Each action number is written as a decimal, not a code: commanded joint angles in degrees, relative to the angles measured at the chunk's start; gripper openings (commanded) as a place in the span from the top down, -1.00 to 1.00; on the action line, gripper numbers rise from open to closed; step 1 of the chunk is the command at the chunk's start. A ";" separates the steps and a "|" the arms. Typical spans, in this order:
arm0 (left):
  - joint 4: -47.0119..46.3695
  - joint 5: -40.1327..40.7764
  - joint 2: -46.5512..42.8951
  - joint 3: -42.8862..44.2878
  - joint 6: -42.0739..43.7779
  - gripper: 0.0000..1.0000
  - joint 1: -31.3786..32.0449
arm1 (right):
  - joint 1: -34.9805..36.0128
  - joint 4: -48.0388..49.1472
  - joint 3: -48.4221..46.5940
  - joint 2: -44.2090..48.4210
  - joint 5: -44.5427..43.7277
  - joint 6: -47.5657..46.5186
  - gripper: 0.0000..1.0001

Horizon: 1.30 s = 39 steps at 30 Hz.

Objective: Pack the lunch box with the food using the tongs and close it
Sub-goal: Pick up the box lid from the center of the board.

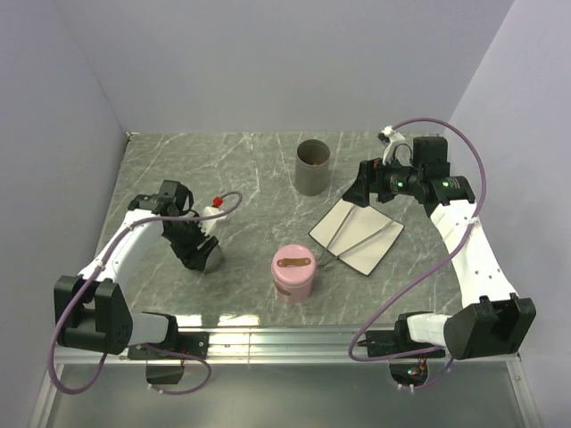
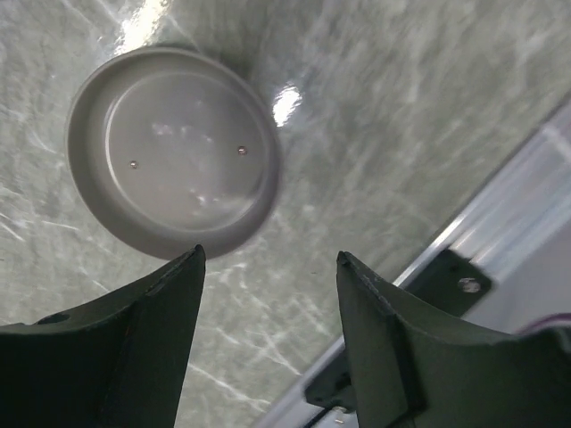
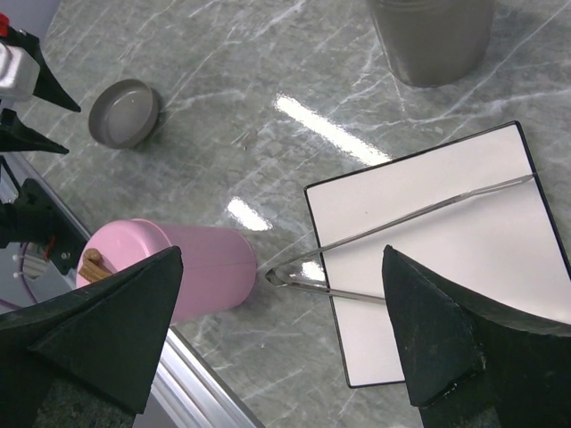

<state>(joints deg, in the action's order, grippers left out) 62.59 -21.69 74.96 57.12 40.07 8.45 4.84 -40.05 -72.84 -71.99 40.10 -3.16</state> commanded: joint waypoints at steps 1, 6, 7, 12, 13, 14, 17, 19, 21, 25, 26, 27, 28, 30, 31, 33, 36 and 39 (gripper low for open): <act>-5.00 2.97 -2.45 -3.05 5.62 -0.31 0.08 | -0.10 -0.73 -2.57 0.80 0.51 -1.50 -0.99; -7.22 3.68 -0.88 -5.44 7.74 -0.28 0.17 | -0.10 -1.17 -2.66 0.62 0.60 -1.59 -0.99; -7.39 3.68 -0.61 -5.79 7.91 -0.25 0.17 | -0.18 -1.17 -2.66 0.44 0.60 -1.59 -0.99; -9.94 2.97 0.19 -7.29 8.00 -0.20 0.25 | -0.18 -0.91 -2.92 0.00 1.04 -1.06 -0.99; -10.29 2.80 0.28 -7.72 8.00 -0.18 0.25 | -0.10 -0.99 -2.92 -0.17 1.04 -0.97 -0.99; -10.64 2.54 0.62 -7.82 8.18 -0.17 0.34 | -0.18 -0.91 -2.92 -0.17 1.04 -0.97 -0.99; -11.08 1.65 1.33 -8.52 8.26 -0.15 0.78 | -0.18 -0.82 -2.84 -0.35 1.30 -0.80 -0.99; -11.44 1.48 1.51 -8.96 8.44 -0.11 1.22 | -0.10 -0.90 -3.01 -0.35 1.30 -0.71 -0.99; -12.05 1.39 1.77 -9.22 8.53 -0.08 1.48 | -0.18 -0.90 -2.84 -0.35 1.30 -0.71 -0.99; -12.31 1.13 2.12 -10.36 8.62 0.08 1.92 | -0.10 -0.82 -2.40 -0.17 1.04 -0.97 -0.99; -12.49 1.13 2.03 -10.54 8.70 0.11 2.01 | -0.18 -0.73 -2.31 -0.09 1.12 -1.06 -0.99; -12.49 1.21 1.95 -10.98 8.70 0.13 2.53 | -0.18 -0.73 -2.22 -0.17 1.04 -1.06 -0.99; -13.01 1.48 1.86 -11.59 8.62 0.19 2.80 | -0.10 -0.64 -2.13 -0.09 1.21 -1.06 -0.99; -13.37 1.57 1.33 -12.12 8.35 0.28 3.59 | -0.18 -0.47 -1.96 -0.08 1.12 -0.89 -0.99; -13.37 1.57 1.24 -12.38 8.35 0.41 3.85 | -0.18 -0.29 -1.96 0.00 1.21 -0.80 -1.00; -13.02 0.86 1.07 -12.30 7.92 0.54 4.47 | -0.27 -0.03 -1.78 0.09 1.21 -0.62 -0.99; -12.49 0.07 1.24 -11.34 6.77 0.87 5.00 | -0.18 0.33 -1.78 0.18 1.39 -0.36 -0.98; -10.65 -2.64 1.24 -7.75 4.58 0.99 5.09 | -0.18 0.85 -1.78 0.35 1.74 -0.01 -0.98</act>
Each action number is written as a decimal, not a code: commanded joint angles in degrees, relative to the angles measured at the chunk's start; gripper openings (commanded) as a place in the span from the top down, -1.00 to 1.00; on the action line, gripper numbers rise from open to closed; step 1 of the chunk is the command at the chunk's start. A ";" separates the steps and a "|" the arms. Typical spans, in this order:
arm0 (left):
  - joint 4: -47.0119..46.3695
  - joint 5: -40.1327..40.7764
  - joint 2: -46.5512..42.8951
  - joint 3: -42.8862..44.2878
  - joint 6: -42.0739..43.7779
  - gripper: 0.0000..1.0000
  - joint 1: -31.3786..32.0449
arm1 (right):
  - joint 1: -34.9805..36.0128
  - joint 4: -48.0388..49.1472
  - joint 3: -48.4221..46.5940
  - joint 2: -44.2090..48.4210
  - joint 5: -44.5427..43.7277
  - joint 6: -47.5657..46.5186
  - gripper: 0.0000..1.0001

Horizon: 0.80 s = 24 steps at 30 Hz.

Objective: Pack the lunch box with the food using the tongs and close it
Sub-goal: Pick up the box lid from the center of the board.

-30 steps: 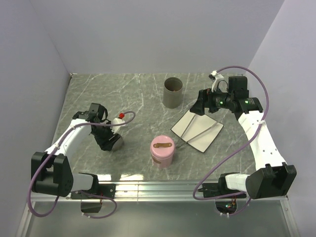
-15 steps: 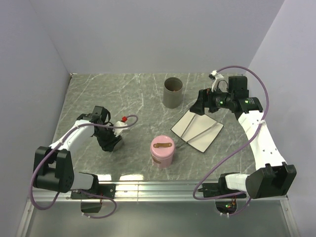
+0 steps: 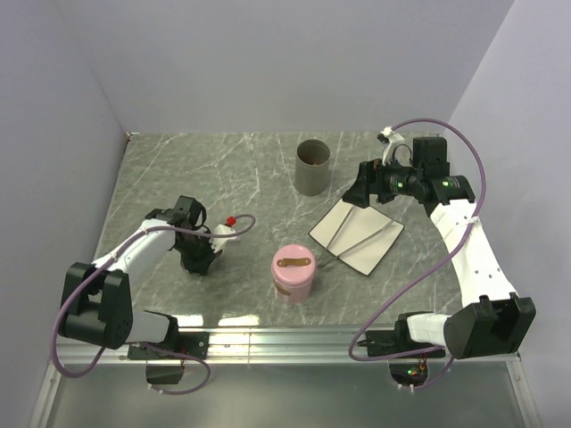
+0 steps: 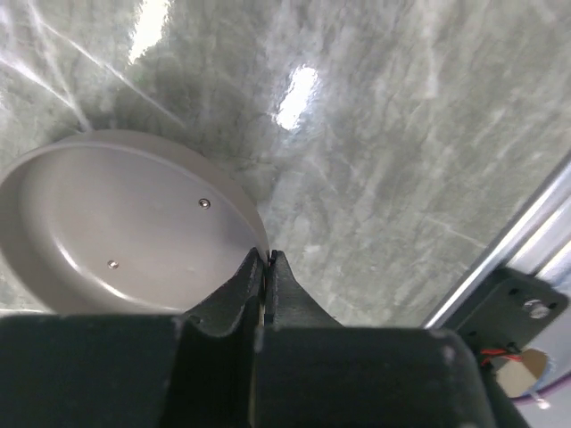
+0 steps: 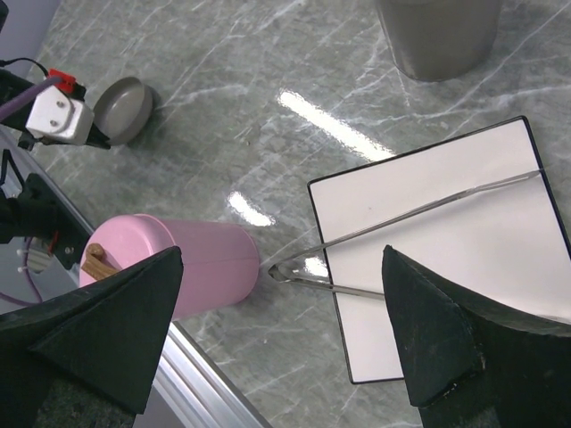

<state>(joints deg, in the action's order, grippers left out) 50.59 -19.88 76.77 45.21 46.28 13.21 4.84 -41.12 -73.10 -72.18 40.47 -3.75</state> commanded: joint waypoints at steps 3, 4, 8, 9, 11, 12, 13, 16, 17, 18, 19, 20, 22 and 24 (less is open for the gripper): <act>4.34 -9.55 -0.31 10.39 -4.35 0.99 0.32 | -0.18 3.50 -1.34 1.08 1.72 1.37 -0.97; 5.04 -10.70 -0.13 12.34 -5.23 0.99 0.24 | -0.18 4.46 -1.34 1.17 1.89 1.72 -0.97; 8.91 -17.64 1.53 23.41 -10.05 0.99 0.23 | -0.18 6.49 -3.27 1.26 2.69 2.60 -0.97; 10.13 -20.35 1.89 28.04 -10.85 0.99 0.23 | -0.18 6.58 -3.97 1.25 2.69 2.61 -0.97; 10.50 -22.39 2.85 32.55 -13.83 0.99 0.32 | -0.18 7.02 -6.34 0.99 2.77 2.17 -0.97; 10.58 -23.61 3.12 36.66 -15.07 0.99 0.32 | -0.18 7.11 -7.31 0.99 2.51 1.99 -0.97; 10.15 -25.72 3.21 38.53 -17.69 0.99 0.24 | -0.18 7.46 -8.10 0.90 2.16 1.82 -0.97; 6.48 -31.68 3.21 44.25 -25.06 0.99 0.23 | -0.18 9.91 -10.04 1.87 1.54 1.81 -0.98; 5.06 -33.63 2.86 45.04 -27.19 0.99 0.23 | -0.18 10.71 -10.04 2.31 1.72 2.16 -0.98; 3.39 -35.47 2.60 45.84 -29.82 0.99 0.23 | -0.18 11.58 -9.87 3.01 1.98 2.51 -0.98; -1.41 -39.84 1.72 45.93 -35.42 0.99 0.23 | -0.18 13.59 -9.69 3.36 2.68 2.87 -0.99; -4.24 -41.63 1.19 45.67 -38.69 0.99 0.23 | -0.10 14.48 -9.26 4.06 2.95 3.65 -0.99; -12.58 -45.49 -1.08 43.39 -51.73 0.99 0.32 | -0.18 17.63 -8.47 4.94 4.08 5.23 -0.99; -29.78 -50.33 -3.02 38.32 -61.96 0.99 0.23 | -0.18 20.98 -6.10 6.78 5.23 7.69 -0.99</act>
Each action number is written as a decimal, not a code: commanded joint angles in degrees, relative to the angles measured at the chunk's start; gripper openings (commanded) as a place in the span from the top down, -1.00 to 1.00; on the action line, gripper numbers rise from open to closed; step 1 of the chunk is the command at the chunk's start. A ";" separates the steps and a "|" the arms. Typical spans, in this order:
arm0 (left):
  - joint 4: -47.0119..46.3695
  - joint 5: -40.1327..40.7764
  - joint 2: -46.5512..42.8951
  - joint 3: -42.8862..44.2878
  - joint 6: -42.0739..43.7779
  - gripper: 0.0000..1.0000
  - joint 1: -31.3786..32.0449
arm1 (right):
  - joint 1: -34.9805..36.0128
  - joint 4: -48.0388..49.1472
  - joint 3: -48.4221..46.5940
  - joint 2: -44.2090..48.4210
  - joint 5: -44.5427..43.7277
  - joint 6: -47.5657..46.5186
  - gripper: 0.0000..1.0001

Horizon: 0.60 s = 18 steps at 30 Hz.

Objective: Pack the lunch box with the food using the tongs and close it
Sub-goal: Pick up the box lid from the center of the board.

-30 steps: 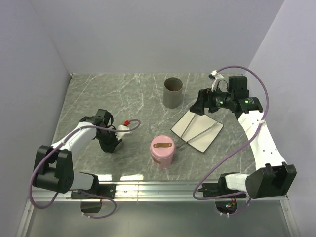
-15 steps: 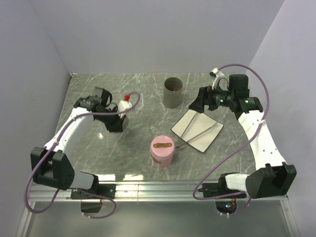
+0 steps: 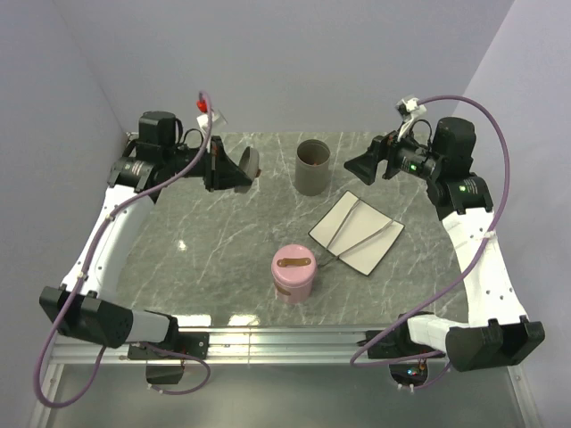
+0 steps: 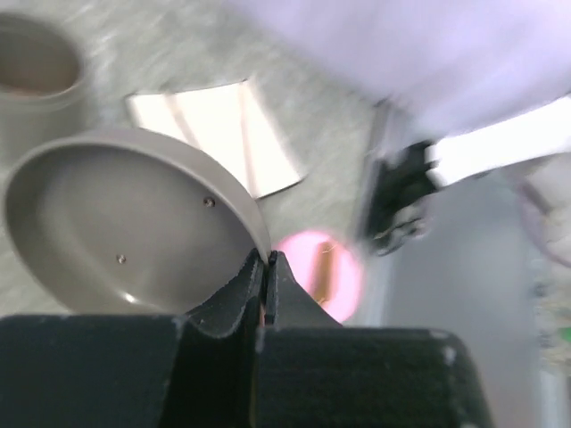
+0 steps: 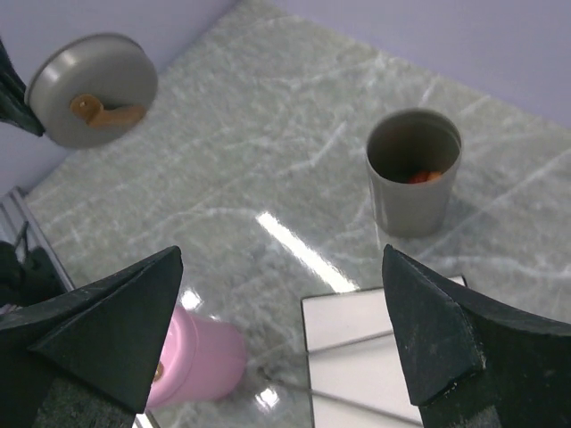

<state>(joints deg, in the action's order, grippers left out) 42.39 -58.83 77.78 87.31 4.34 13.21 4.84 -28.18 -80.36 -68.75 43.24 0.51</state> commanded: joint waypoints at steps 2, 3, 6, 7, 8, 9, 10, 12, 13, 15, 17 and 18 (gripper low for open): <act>-46.34 -13.84 -7.10 -11.58 -39.69 0.99 0.23 | -0.18 18.46 4.83 5.81 3.95 7.73 -0.99; -53.83 -13.94 -7.81 -13.98 -46.46 0.99 0.23 | -0.10 20.87 6.08 6.52 4.48 9.23 -0.99; -81.26 -11.06 -8.52 -20.41 -68.18 0.99 0.23 | -0.18 27.11 8.90 8.11 6.24 13.98 -0.98; -89.94 -9.74 -8.17 -22.16 -81.63 0.99 0.23 | -0.10 30.09 9.08 8.02 6.59 16.42 -0.98; -97.08 -8.25 -7.73 -24.53 -87.77 0.99 -0.03 | -0.10 31.95 8.99 7.50 7.20 18.10 -0.97; -107.41 -4.14 -7.29 -25.16 -92.88 0.99 -0.20 | -0.18 36.40 8.90 6.97 8.68 20.12 -0.96; -109.95 -2.27 -6.85 -25.69 -99.46 0.99 -0.47 | -0.10 39.67 8.90 6.35 9.57 25.54 -0.95; -107.79 0.20 -6.85 -24.82 -100.75 0.99 -2.31 | -0.27 52.01 9.69 4.16 12.02 33.02 -0.92; -108.04 1.77 -6.42 -24.56 -103.19 0.99 -3.01 | -0.10 56.35 9.87 3.19 12.30 40.80 -0.90; -107.08 3.27 -6.32 -24.29 -105.14 0.99 -4.59 | 0.17 64.53 10.48 0.56 12.04 47.88 -0.87; -105.06 5.47 -6.41 -24.46 -108.30 0.99 -5.73 | 0.60 73.16 10.05 -2.16 11.43 54.58 -0.85; -103.75 6.26 -6.41 -24.55 -109.10 0.99 -6.09 | 1.74 75.36 9.78 -2.79 10.99 55.55 -0.84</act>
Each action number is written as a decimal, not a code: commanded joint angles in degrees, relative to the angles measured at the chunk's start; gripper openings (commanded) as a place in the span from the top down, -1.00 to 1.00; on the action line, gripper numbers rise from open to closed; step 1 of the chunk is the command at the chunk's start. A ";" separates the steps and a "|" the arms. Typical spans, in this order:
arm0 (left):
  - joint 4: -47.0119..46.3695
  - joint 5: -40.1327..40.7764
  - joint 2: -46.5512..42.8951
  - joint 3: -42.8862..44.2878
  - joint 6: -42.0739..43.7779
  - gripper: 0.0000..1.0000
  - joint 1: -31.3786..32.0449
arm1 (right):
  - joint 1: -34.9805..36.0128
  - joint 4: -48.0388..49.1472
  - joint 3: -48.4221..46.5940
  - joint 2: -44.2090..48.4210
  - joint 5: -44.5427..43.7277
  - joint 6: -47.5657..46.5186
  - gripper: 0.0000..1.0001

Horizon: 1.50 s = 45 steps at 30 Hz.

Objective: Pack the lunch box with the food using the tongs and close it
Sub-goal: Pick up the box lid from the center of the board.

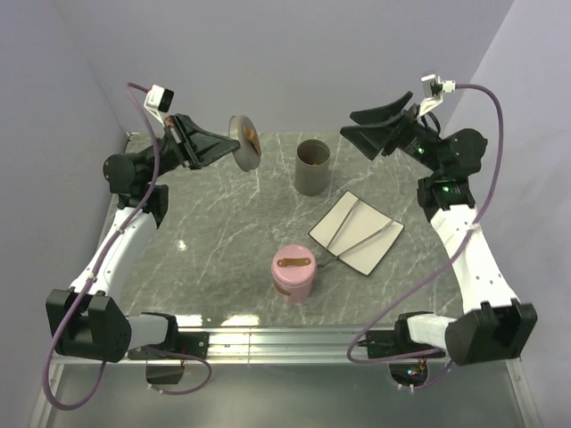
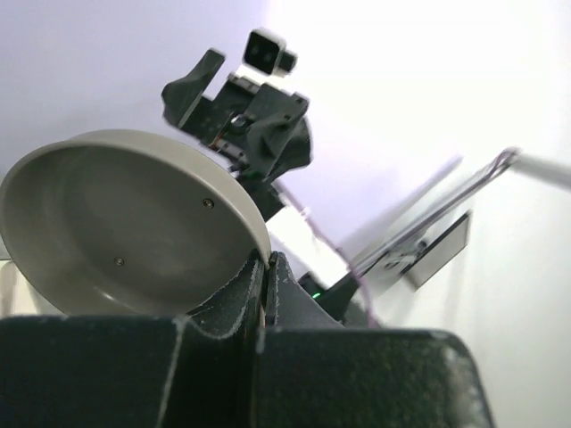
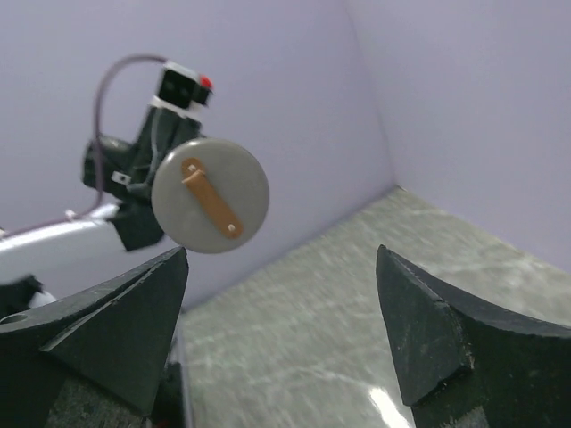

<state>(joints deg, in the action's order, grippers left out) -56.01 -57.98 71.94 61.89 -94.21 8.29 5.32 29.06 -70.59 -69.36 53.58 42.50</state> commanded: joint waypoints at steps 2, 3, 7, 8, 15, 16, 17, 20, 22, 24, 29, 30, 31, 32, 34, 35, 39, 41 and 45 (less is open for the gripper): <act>-1.85 6.90 -0.93 0.87 -13.01 0.99 -2.22 | 2.93 18.75 -1.12 -4.01 -0.67 14.10 -0.82; -0.34 7.17 -1.01 1.04 -13.88 0.99 -2.40 | 4.42 18.93 -1.74 -4.63 -1.11 13.93 -0.77; 0.55 8.32 -0.66 1.57 -16.70 0.99 -3.11 | 8.91 19.37 -6.65 -8.94 -3.22 14.54 -0.73; 0.81 8.49 -0.66 1.66 -16.88 0.99 -3.11 | 9.87 18.85 -7.63 -10.69 -3.83 14.02 -0.70; 0.81 9.02 0.04 2.10 -17.23 0.99 -3.11 | 18.49 15.93 -11.68 -17.02 -5.33 10.93 -0.64; 0.47 9.02 0.21 2.10 -17.23 0.99 -3.11 | 19.80 16.46 -12.46 -18.43 -5.42 11.46 -0.64; 0.64 9.02 0.30 2.18 -17.06 0.99 -3.11 | 20.25 16.56 -12.99 -19.14 -5.51 11.38 -0.63; 0.11 9.02 0.48 2.18 -17.23 0.99 -3.11 | 22.00 15.68 -15.80 -22.04 -5.42 9.80 -0.55; -0.59 9.11 0.65 2.01 -17.67 0.99 -3.11 | 22.45 17.52 -16.95 -23.79 -5.33 10.67 -0.51; -1.12 9.11 0.83 1.92 -17.93 0.99 -3.11 | 23.41 20.14 -17.30 -24.76 -4.89 11.55 -0.47; -2.00 9.28 1.36 1.74 -18.37 0.99 -3.11 | 25.26 22.09 -18.45 -26.52 -3.31 10.85 -0.38; -2.35 9.28 1.62 1.74 -18.55 0.99 -3.02 | 25.52 22.09 -18.71 -26.79 -3.22 10.33 -0.37; -2.61 9.28 1.62 1.66 -18.64 0.99 -3.02 | 25.70 22.18 -19.14 -27.40 -3.22 10.32 -0.37; -2.79 9.20 1.71 1.57 -18.64 0.99 -3.02 | 25.79 22.53 -19.15 -27.67 -3.13 10.67 -0.37; -2.70 9.20 1.54 1.13 -18.55 0.99 -2.93 | 25.88 24.55 -18.89 -28.28 -3.13 11.99 -0.37; -2.70 9.11 1.62 0.87 -18.55 0.99 -3.02 | 26.05 24.99 -18.80 -28.46 -3.05 12.17 -0.37; -3.40 9.28 1.71 0.43 -18.72 0.99 -3.02 | 27.11 24.56 -18.80 -28.63 -2.87 10.94 -0.33; -3.67 9.28 1.80 0.60 -18.73 0.99 -2.93 | 27.55 22.98 -19.32 -28.81 -3.13 9.89 -0.29; -3.76 9.11 1.89 1.13 -18.73 0.99 -2.93 | 27.90 21.57 -18.98 -29.25 -3.92 8.92 -0.29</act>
<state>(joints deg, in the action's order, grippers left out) -56.36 -49.65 74.00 61.89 -112.16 5.32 32.53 49.39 -87.02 -97.86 50.15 53.01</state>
